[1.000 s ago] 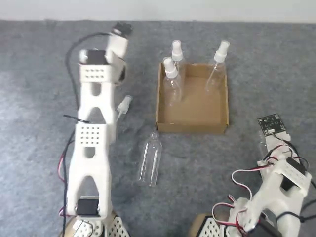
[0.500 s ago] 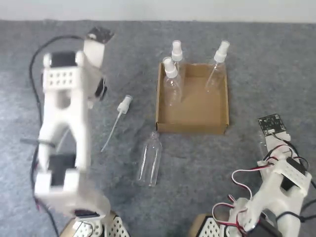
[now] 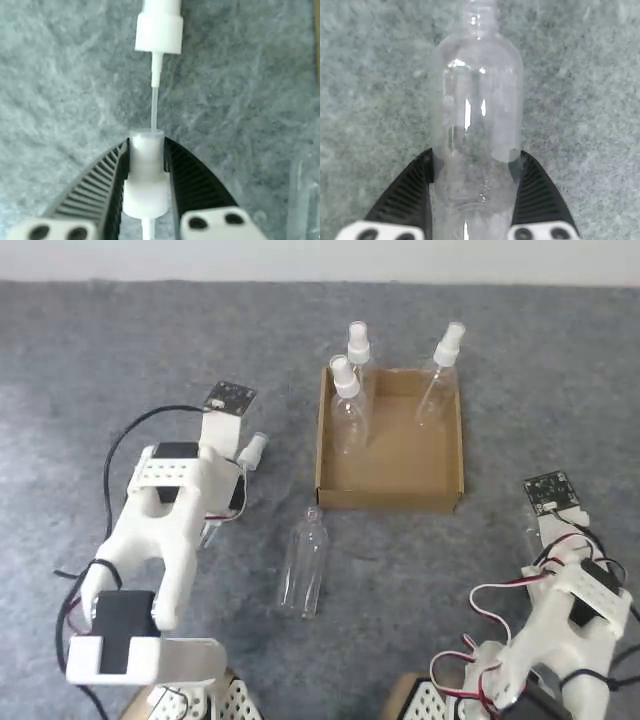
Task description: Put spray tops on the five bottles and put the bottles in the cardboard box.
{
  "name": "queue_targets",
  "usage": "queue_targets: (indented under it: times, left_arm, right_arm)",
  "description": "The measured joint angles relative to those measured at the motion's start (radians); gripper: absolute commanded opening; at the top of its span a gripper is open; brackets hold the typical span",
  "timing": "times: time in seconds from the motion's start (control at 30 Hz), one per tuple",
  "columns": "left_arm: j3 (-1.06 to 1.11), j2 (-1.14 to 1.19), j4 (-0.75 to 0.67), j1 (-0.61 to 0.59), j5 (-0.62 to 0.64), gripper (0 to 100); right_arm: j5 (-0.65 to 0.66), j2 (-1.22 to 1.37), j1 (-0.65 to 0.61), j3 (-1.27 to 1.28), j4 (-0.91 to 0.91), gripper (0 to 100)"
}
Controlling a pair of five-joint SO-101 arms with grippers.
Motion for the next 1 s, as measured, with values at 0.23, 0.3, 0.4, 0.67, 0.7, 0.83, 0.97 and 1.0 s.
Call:
queue_targets:
  times: [0.23, 0.3, 0.4, 0.67, 0.7, 0.83, 0.97, 1.0]
  left_arm:
    - [0.018, 0.000, -0.147, -0.091, 0.018, 2]
    - [0.018, 0.014, -0.150, -0.089, 0.014, 4]
    - [0.012, 0.089, -0.157, -0.101, 0.014, 10]
    - [-0.124, 0.195, -0.075, -0.130, 0.014, 13]
    - [-0.130, 0.195, -0.064, -0.130, 0.014, 13]
    - [-0.141, 0.195, -0.032, -0.130, 0.017, 13]
    - [-0.143, 0.195, -0.020, -0.130, 0.012, 12]
    - [-0.143, 0.195, -0.020, -0.130, 0.011, 9]
  right_arm:
    - [0.000, 0.000, 0.000, 0.000, 0.000, 0.9]
    - [0.000, 0.000, 0.000, 0.000, 0.000, 0.9]
    - [0.000, 0.000, 0.000, 0.000, 0.000, 0.9]
    - [0.000, 0.000, 0.000, 0.000, 0.000, 0.9]
    - [0.000, 0.000, 0.000, 0.000, 0.000, 0.9]
    - [0.000, 0.000, 0.000, 0.000, 0.000, 0.9]
    - [0.000, 0.000, 0.000, 0.000, 0.000, 0.9]
    - [0.000, 0.000, 0.000, 0.000, 0.000, 0.9]
